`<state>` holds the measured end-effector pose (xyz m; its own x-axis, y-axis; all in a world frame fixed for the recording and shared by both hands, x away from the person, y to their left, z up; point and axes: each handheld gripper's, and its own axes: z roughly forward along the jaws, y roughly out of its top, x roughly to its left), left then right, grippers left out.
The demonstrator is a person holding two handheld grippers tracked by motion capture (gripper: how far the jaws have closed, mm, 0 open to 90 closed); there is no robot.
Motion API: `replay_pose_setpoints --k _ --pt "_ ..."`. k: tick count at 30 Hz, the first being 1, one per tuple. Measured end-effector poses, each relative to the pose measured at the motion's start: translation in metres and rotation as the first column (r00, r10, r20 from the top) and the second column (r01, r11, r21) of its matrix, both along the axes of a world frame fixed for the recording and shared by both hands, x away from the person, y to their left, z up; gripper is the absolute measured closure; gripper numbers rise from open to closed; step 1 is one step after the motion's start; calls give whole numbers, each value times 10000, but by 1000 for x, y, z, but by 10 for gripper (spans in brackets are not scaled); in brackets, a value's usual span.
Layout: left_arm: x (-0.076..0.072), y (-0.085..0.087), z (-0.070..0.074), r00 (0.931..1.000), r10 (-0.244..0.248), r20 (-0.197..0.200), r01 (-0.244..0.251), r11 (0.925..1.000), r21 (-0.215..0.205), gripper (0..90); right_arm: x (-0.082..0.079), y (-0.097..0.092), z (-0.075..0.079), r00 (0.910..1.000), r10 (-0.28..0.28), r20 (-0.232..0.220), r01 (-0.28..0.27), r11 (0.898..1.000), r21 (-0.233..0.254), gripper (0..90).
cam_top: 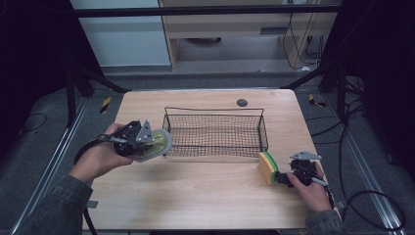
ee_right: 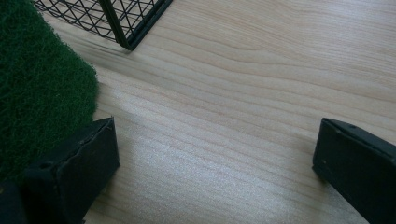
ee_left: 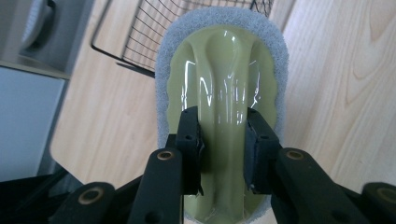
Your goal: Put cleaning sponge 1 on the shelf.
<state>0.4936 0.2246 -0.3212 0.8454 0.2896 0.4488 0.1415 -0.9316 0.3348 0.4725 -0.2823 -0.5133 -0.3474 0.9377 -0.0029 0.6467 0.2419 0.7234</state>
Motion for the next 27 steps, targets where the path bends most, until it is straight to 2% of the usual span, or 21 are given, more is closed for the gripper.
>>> replay_pose_setpoints --k 1,6,8,12,15,17,18,21,23,27 --pt "2 -3 5 9998 -46 195 45 10000 60 708 0 0 0 10000 -2 0 2 10000 -2 6" --pt "8 -7 11 9994 -123 320 118 9998 140 708 0 0 0 10000 0 2 0 10000 -1 6" --pt "12 -10 13 9991 -246 343 235 9992 311 709 0 0 0 10000 -2 0 2 10000 2 6" --pt "21 -16 12 9990 -402 211 400 9992 90 708 0 0 0 10000 -3 3 3 10000 0 6" --pt "28 -22 15 9986 -438 299 437 9990 46 708 0 0 0 10000 2 1 -2 10000 -3 6" --pt "35 -28 20 9967 -336 745 328 9994 122 708 0 0 0 10000 5 3 -5 10000 -12 6" --pt "38 -30 22 9960 -318 836 313 9995 81 708 0 0 0 10000 1 6 -1 10000 -9 6" --pt "45 -34 23 9958 -330 858 325 9994 68 708 0 0 0 10000 -3 -6 3 10000 -4 6" --pt "52 -39 23 9954 -414 867 393 9989 261 708 0 0 0 10000 0 -4 0 10000 -8 6" --pt "64 -45 24 9952 -486 845 459 9984 339 708 0 0 0 10000 9 -2 -9 10000 -4 6"
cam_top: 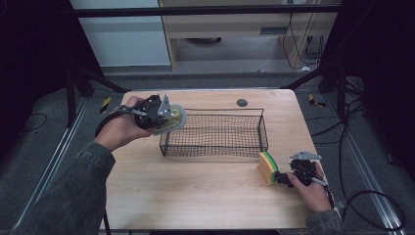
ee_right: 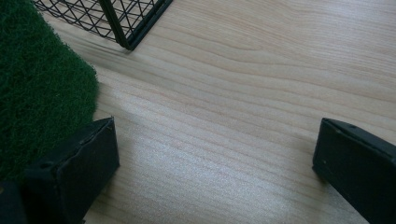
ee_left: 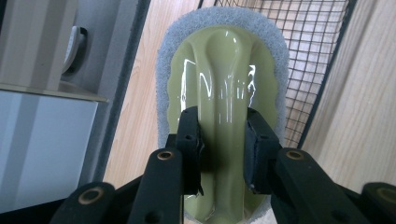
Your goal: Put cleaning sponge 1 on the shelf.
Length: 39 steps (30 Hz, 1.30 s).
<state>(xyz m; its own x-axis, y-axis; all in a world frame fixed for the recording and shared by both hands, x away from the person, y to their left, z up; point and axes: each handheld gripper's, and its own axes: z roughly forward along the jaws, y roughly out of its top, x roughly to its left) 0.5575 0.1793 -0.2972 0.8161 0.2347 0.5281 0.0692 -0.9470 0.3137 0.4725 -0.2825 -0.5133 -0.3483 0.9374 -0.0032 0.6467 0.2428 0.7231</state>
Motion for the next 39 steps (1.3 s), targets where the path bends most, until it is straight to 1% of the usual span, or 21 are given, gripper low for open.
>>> replay_pose_setpoints --k 4,6,7,9,10,13,15,17,22,26,30,32,39 --pt "6 -7 1 10000 -43 -16 43 10000 57 708 0 0 0 10000 0 4 0 10000 0 6" --pt "6 -10 0 10000 -1 80 -1 9999 155 708 0 0 0 10000 -9 3 9 10000 -6 6" --pt "4 -11 0 10000 -33 47 33 9999 143 708 0 0 0 10000 -5 2 5 10000 -8 6" --pt "3 -13 0 9999 -133 111 131 9998 165 708 0 0 0 10000 -8 5 8 10000 -5 6" --pt "1 -15 -1 9996 -280 96 279 9994 197 708 0 0 0 10000 -8 -1 8 10000 -5 6" --pt "2 -17 -1 9995 -291 90 289 9993 224 708 0 0 0 10000 -16 -4 16 10000 1 6" --pt "3 -18 -2 9995 -285 113 283 9994 186 707 0 0 0 10000 -5 1 5 10000 1 6" --pt "4 -21 -4 9994 -287 167 286 9996 60 708 0 0 0 10000 -5 -6 5 10000 0 6" --pt "7 -27 -4 9991 -354 213 354 9994 -7 707 0 0 0 10000 9 -2 -9 10000 1 6" --pt "11 -31 -6 9987 -402 306 399 9991 103 707 0 0 0 10000 9 0 -9 10000 0 6" --pt "15 -33 -9 9988 -374 329 370 9992 117 707 0 0 0 10000 6 -2 -6 10000 1 6" --pt "15 -34 -10 9987 -333 385 329 9994 122 707 0 0 0 10000 6 -1 -6 10000 2 6" --pt "17 -38 -11 9985 -381 391 375 9992 161 707 0 0 0 10000 4 -1 -4 10000 2 6"
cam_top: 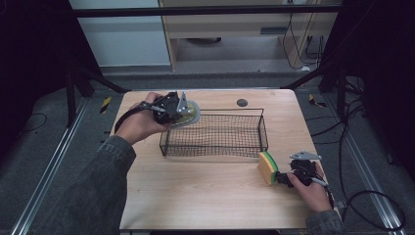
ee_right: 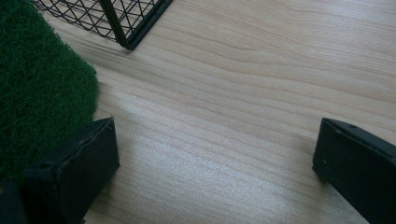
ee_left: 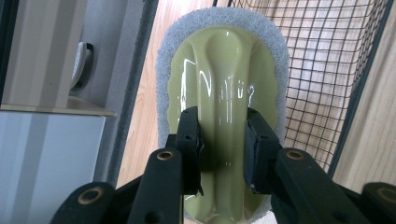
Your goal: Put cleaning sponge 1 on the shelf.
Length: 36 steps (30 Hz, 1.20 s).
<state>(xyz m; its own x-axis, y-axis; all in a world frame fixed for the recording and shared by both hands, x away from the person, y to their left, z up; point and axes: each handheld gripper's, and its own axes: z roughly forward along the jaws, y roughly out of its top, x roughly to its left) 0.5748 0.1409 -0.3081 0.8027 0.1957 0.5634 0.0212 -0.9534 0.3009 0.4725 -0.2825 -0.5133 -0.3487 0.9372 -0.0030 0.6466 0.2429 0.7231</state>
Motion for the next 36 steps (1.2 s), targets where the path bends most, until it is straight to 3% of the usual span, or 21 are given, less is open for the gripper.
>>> replay_pose_setpoints --k 11,22,36 --pt "10 -13 -4 9993 -311 231 300 9985 449 707 0 0 0 10000 -4 0 4 10000 -1 6" --pt "18 -8 -14 9996 -288 -22 289 9974 655 708 0 0 0 10000 -14 -4 14 10000 1 6" --pt "15 -11 -31 9973 -630 -375 663 9933 946 707 0 0 0 10000 -11 -6 11 10000 9 5"
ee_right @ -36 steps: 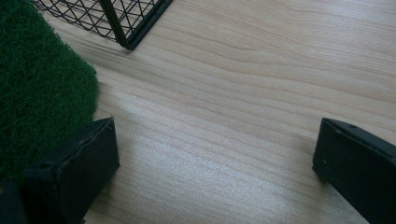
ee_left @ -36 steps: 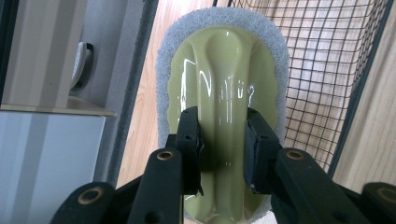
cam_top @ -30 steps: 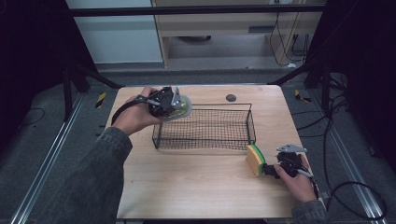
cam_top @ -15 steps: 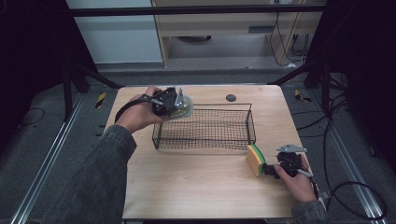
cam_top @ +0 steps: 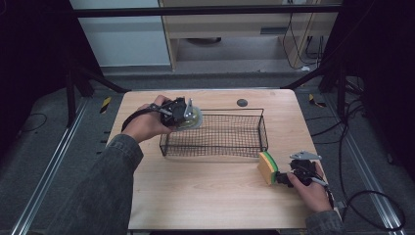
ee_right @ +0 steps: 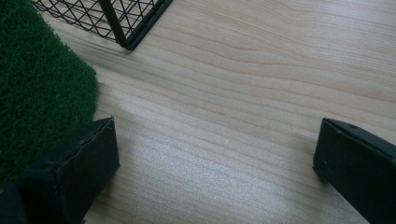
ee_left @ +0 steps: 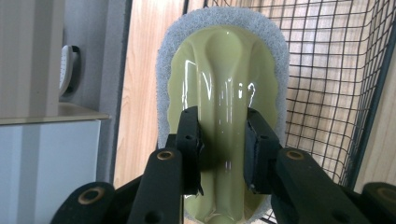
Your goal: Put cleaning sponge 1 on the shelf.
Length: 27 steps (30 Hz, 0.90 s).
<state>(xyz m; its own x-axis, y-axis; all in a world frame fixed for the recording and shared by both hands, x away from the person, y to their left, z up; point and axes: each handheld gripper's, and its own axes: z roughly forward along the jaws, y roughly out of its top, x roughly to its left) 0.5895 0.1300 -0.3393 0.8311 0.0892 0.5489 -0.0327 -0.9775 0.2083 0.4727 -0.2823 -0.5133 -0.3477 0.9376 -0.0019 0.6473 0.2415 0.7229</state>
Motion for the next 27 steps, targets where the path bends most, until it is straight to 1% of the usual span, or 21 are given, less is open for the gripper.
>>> replay_pose_setpoints --k 4,5,7,8,9,10,11,14,16,19,21,24,27 --pt "-1 -1 -6 10000 -48 -79 49 10000 15 707 0 0 0 10000 -1 -1 1 10000 -1 5" --pt "-1 -1 -8 9999 -91 -107 92 9999 73 707 0 0 0 10000 16 6 -16 10000 -24 4" --pt "0 0 -13 9998 -88 -201 92 9998 196 707 0 0 0 10000 19 7 -19 10000 -21 5" --pt "0 0 -13 9998 -88 -201 92 9998 196 707 0 0 0 10000 19 7 -19 10000 -21 5" --pt "1 1 -16 9996 -5 -284 10 9998 179 707 0 0 0 10000 17 6 -17 10000 -6 4" --pt "1 1 -16 9996 -5 -284 10 9998 179 707 0 0 0 10000 17 6 -17 10000 -6 4" --pt "2 3 -17 9994 34 -339 -32 10000 71 707 0 0 0 10000 16 6 -16 10000 -9 5" --pt "2 4 -18 9992 54 -393 -52 10000 52 707 0 0 0 10000 19 5 -19 10000 -19 4" --pt "2 4 -19 9990 17 -450 -12 9999 108 707 0 0 0 10000 25 8 -25 10000 -41 4" --pt "2 3 -20 9989 3 -461 1 10000 82 707 0 0 0 10000 18 7 -18 10000 -22 5" --pt "1 1 -24 9983 -70 -576 78 9999 148 707 0 0 0 10000 16 4 -16 10000 -6 5" --pt "1 0 -27 9980 -94 -629 108 9997 211 707 0 0 0 10000 12 3 -12 10000 -6 5" --pt "2 1 -31 9973 -77 -727 92 9998 200 707 0 0 0 10000 19 7 -19 10000 -20 4"
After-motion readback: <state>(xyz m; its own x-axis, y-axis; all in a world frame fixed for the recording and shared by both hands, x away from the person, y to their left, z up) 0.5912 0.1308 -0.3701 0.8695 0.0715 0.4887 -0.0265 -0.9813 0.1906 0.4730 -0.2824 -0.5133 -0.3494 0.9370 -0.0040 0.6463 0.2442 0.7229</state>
